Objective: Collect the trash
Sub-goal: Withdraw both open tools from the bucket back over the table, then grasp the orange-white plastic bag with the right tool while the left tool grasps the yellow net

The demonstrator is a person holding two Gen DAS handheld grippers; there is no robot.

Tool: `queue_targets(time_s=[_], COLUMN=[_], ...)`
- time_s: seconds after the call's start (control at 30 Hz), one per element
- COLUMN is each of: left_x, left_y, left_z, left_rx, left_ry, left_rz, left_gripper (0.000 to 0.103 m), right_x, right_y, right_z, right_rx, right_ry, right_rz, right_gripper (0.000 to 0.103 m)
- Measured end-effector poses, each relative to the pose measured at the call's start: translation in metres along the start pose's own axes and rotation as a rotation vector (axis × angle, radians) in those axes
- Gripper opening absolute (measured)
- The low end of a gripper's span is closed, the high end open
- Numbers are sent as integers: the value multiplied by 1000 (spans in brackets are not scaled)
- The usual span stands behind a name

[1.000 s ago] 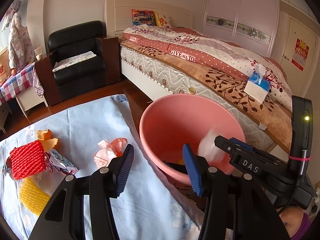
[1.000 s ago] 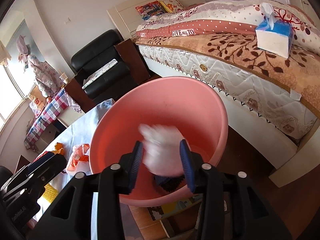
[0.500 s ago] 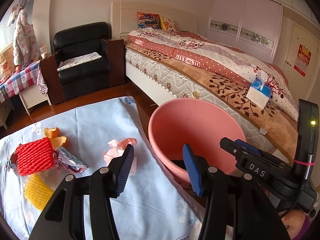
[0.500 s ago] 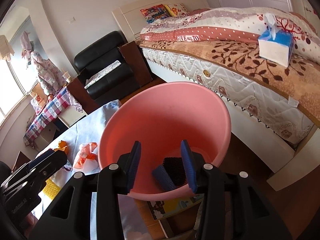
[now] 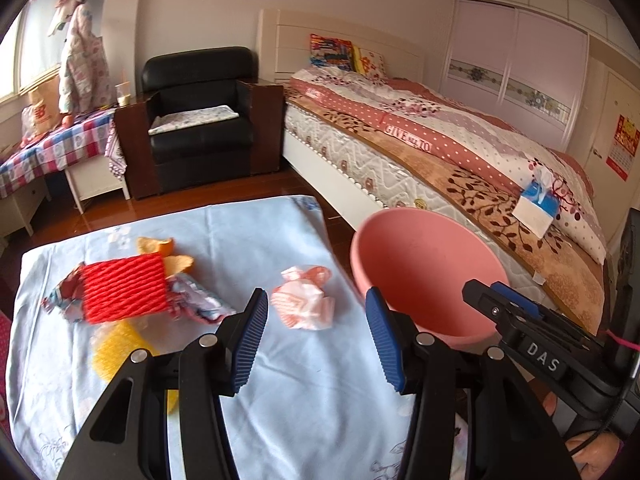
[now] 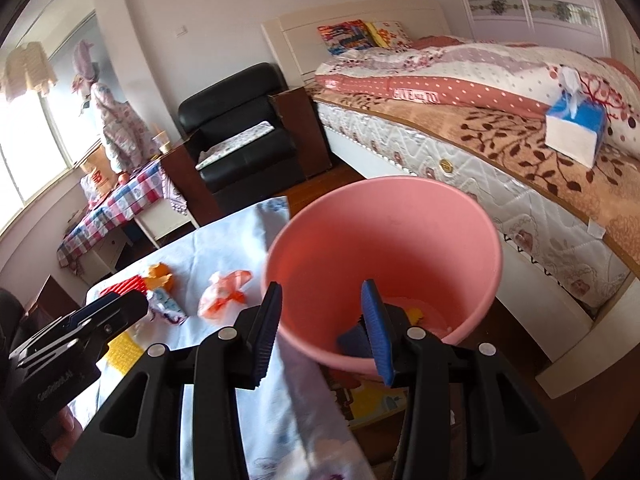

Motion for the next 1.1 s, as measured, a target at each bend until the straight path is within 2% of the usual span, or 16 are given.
queue_targets(time_s=[0.3, 0.5, 0.73, 0.93, 1.1], left_x=[-19, -35, -46, -25, -2], left_y=[19, 42, 64, 74, 75], left_z=[43, 97, 159, 179, 176], left_rx=[-58, -122, -237, -358, -390], left_ry=[-41, -87, -143, -117, -121], left_rz=[2, 9, 18, 92, 135], left_gripper=[50, 51, 56, 57, 57], right_x=[-7, -4, 10, 22, 33], right_y=[13, 24, 33, 40, 40], right_z=[34, 51, 72, 84, 92], right_rx=[-58, -78, -106, -130, -152], right_ry=[-33, -64, -98, -112, -93], right_rz=[4, 19, 56, 90, 110], right_gripper=[42, 42, 42, 42, 42])
Point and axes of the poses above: each gripper's, at about its wrist camera, not at the fingertips, and x roughly the way its jaws point, z to its left, y to its underside, the point moved 5 cm from there along x, roughly the way its jaws point
